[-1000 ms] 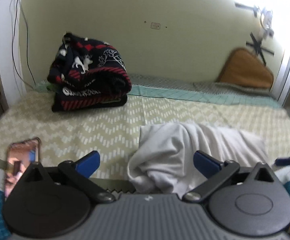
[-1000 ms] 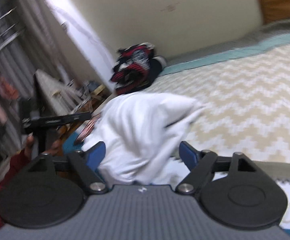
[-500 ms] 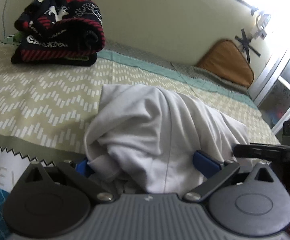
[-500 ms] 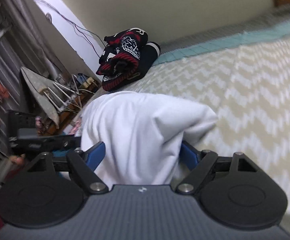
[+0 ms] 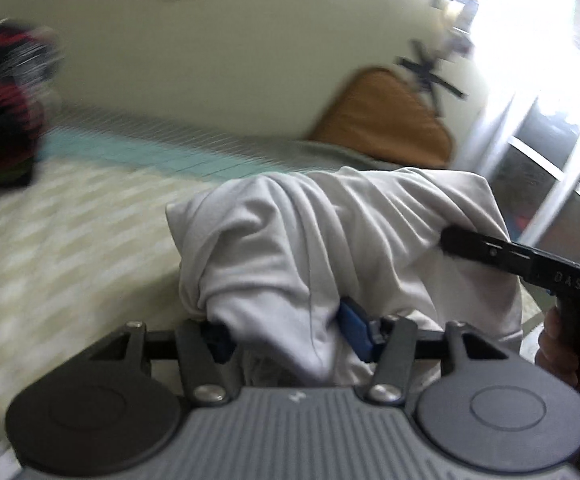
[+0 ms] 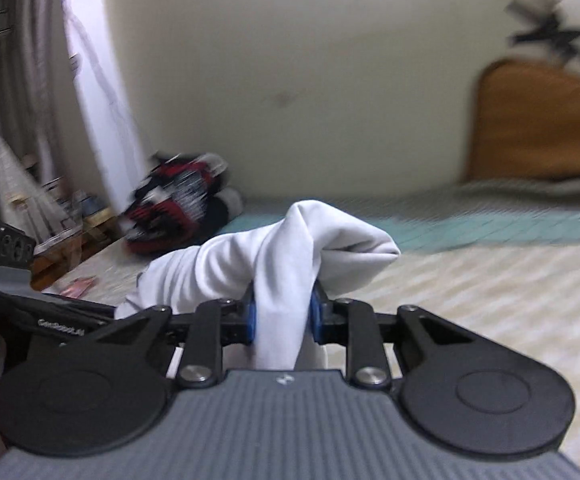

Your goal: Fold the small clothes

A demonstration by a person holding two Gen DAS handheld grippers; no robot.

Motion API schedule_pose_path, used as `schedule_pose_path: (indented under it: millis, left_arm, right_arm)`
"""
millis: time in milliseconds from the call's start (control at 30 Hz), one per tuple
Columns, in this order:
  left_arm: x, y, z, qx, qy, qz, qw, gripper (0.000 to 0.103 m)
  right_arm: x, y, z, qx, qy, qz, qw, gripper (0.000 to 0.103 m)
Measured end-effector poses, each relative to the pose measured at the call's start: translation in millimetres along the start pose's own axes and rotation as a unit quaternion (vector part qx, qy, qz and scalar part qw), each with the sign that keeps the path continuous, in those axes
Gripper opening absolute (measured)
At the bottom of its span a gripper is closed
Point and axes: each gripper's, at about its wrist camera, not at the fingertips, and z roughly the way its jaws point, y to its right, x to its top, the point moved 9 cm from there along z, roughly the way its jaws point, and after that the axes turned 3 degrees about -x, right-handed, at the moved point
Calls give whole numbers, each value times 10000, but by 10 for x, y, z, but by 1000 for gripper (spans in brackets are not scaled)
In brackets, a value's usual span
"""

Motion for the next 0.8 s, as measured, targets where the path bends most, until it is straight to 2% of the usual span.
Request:
schedule_pose_path:
  millis: [167,267,333,400,433,467,533,567,633,800]
  left_arm:
    - [64,425,590,-144,-327,370,9987,50]
    - [13,495,794,114,-425,624,9971,54]
    - [-12,509,819,281,-406,793,9956,74]
    - [-43,477,834,484,-409,887,9940,83]
    - [-53,457,841,522,-405,892,9938,87]
    - [-63,438,843,504,-409,861,9942,87]
    - [-81,423,833,468,-394,800,9949,90]
    - [-64,420,846,475,-379,790,9950,91]
    - [-71,411,842,581,-373,797,9944,99]
    - [-31,380,885,582,-422,679,9951,100]
  right_arm:
    - [-12,681,-215,-640,68,412,9971,27]
    - [-221,1029,-146,-729,-211,992,9922,27]
    - [-367,1200,-62,-770,-395,1371,9868,29]
    - [-425,1239,-28,-803,-481,1555,9834,35]
    - [-428,1220,-14,-918,-538,1478,9833,39]
    - [-418,1182,-13,-1082,-581,1306,9838,47]
    - [-402,1074,27,-1451,-649,861,9835,52]
    - [-400,1045,32,-1541,-669,739,9830,52]
    - [-423,1013,35,-1661,-715,637,9814,53]
    - [-472,1079,5,-1682,-732,732,9803,56]
